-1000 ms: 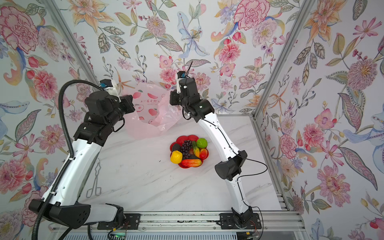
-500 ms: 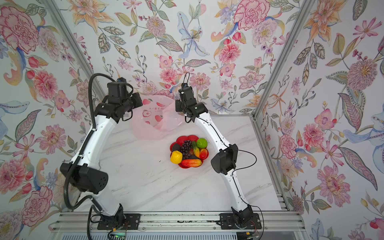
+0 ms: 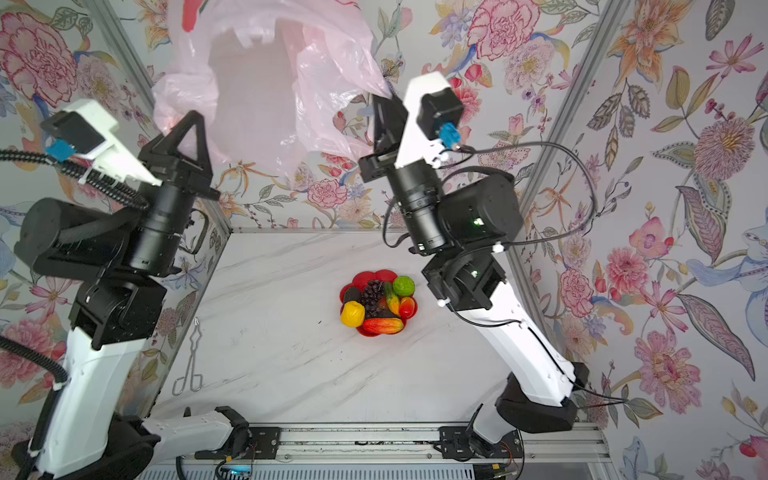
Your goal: Place the fruits into the plastic bag
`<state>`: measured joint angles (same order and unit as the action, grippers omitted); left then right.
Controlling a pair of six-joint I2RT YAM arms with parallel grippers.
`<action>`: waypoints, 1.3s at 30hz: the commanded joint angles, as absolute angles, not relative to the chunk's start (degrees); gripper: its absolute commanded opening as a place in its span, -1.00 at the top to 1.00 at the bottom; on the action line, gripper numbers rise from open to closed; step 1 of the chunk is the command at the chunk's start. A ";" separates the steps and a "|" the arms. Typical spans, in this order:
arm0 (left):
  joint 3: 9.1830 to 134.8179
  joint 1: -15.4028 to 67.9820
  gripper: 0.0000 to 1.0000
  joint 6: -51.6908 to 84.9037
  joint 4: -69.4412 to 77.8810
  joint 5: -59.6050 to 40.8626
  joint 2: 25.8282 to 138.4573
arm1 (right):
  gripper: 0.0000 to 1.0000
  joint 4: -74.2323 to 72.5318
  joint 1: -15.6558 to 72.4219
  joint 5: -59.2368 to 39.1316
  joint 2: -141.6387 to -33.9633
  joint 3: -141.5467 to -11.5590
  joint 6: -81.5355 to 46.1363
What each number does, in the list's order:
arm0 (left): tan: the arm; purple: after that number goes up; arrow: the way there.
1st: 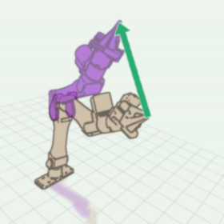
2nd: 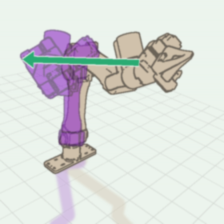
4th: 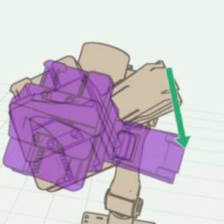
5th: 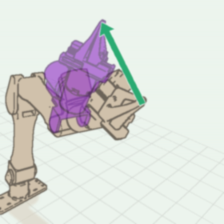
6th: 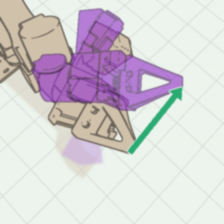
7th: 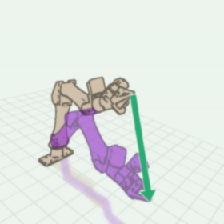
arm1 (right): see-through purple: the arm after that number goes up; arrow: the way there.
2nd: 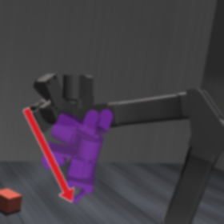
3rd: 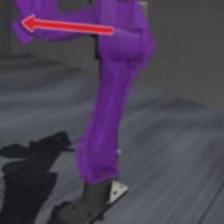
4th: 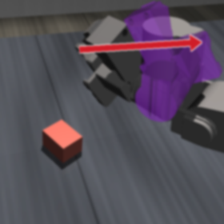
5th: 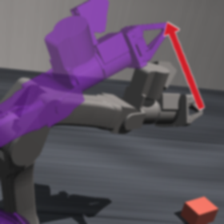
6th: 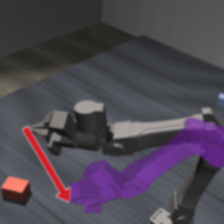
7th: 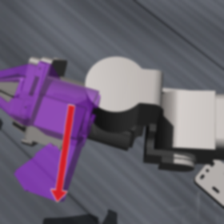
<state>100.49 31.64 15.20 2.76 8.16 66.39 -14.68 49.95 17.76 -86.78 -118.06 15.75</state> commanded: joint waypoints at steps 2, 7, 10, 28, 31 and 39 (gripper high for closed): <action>73.88 23.07 1.00 23.53 -4.22 10.71 73.59 | 1.00 0.30 37.52 12.16 -100.87 -93.09 -14.40; 68.23 14.44 1.00 36.03 -14.53 -4.77 79.58 | 1.00 13.61 39.87 10.63 -107.48 -101.75 -14.44; 71.00 14.49 1.00 36.03 -10.59 -6.07 75.51 | 1.00 17.75 39.58 10.63 -109.57 -112.07 -12.65; 119.08 27.62 1.00 14.00 -14.69 4.07 77.09 | 1.00 -0.88 52.43 14.71 -107.36 -141.40 19.43; 101.57 29.53 1.00 14.23 -11.90 7.51 70.87 | 1.00 -4.80 53.30 18.20 -99.72 -121.15 18.72; 56.08 20.98 1.00 29.76 -8.15 2.89 69.04 | 1.00 17.91 38.44 3.13 -109.67 -98.09 -25.63</action>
<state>62.17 23.22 23.16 -4.91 6.35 66.43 5.19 40.12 9.04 -104.95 -101.93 -9.58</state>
